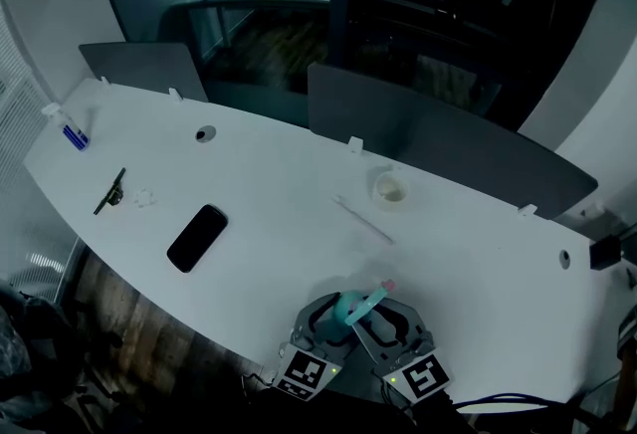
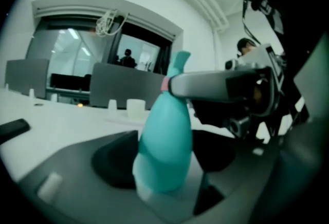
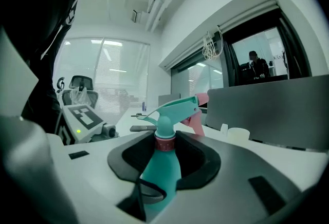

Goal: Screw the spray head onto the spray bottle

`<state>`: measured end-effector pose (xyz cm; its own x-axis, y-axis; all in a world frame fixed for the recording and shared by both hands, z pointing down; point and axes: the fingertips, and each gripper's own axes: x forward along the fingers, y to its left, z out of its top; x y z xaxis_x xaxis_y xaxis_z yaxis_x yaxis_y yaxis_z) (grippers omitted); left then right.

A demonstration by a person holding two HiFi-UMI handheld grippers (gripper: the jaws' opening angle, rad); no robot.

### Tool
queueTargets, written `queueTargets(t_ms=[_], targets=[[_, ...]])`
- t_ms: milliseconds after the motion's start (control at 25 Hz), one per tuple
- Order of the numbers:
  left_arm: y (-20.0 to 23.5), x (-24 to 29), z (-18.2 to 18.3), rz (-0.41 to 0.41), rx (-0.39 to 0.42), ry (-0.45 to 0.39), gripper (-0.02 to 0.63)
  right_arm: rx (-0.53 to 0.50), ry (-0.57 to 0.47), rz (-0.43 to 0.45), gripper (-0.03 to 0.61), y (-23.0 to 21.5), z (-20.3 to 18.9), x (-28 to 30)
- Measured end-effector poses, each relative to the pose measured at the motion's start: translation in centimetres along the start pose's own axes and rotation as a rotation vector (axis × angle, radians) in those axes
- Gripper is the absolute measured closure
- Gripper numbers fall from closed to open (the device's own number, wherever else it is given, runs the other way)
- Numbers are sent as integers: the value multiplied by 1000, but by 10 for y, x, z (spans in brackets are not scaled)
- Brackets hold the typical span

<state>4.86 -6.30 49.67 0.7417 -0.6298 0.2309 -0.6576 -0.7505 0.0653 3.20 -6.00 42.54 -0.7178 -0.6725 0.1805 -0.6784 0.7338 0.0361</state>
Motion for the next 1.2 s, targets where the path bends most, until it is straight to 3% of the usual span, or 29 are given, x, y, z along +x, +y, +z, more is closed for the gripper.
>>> queueTargets(t_ms=[120, 200, 280, 360, 400, 480, 520, 560, 600, 680, 840, 920, 1000, 1120, 1200], targets=[[3, -3, -2, 190, -38, 11, 287, -11, 2, 2, 445, 2, 1, 1], [3, -3, -5, 223, -47, 10, 287, -9, 2, 1, 445, 3, 1, 1], [3, -2, -3, 116, -42, -12, 283, -1, 0, 2, 445, 3, 0, 1], [4, -4, 1, -70, -28, -39, 206, 0, 8, 16, 445, 3, 0, 1], [3, -4, 1, -177, -7, -27, 199, -1, 13, 27, 445, 4, 0, 1], [-4, -1, -2, -349, 70, 45, 203, -5, 14, 45, 445, 5, 0, 2], [-6, 0, -3, -391, 105, 77, 272, -7, 12, 47, 445, 5, 0, 2], [-8, 1, -4, -401, 122, 89, 276, -7, 8, 43, 445, 5, 0, 2], [-7, 1, -4, -383, 120, 82, 278, -6, 4, 35, 445, 4, 0, 2], [-4, 0, -2, -268, 86, 36, 279, -3, -1, 15, 445, 4, 0, 3], [5, -5, 0, 132, 14, -5, 279, -9, -3, 12, 445, 7, 0, 5], [4, -6, -1, 239, -7, -19, 279, -10, -4, 15, 445, 10, 1, 5], [3, -4, -7, 168, 14, -28, 274, -4, -4, 6, 445, 10, 0, 4], [8, -9, -10, -72, 46, -5, 189, -14, 4, 24, 445, 12, 0, 5], [7, -10, -9, -227, 92, 37, 170, -18, 6, 44, 445, 12, 0, 5]])
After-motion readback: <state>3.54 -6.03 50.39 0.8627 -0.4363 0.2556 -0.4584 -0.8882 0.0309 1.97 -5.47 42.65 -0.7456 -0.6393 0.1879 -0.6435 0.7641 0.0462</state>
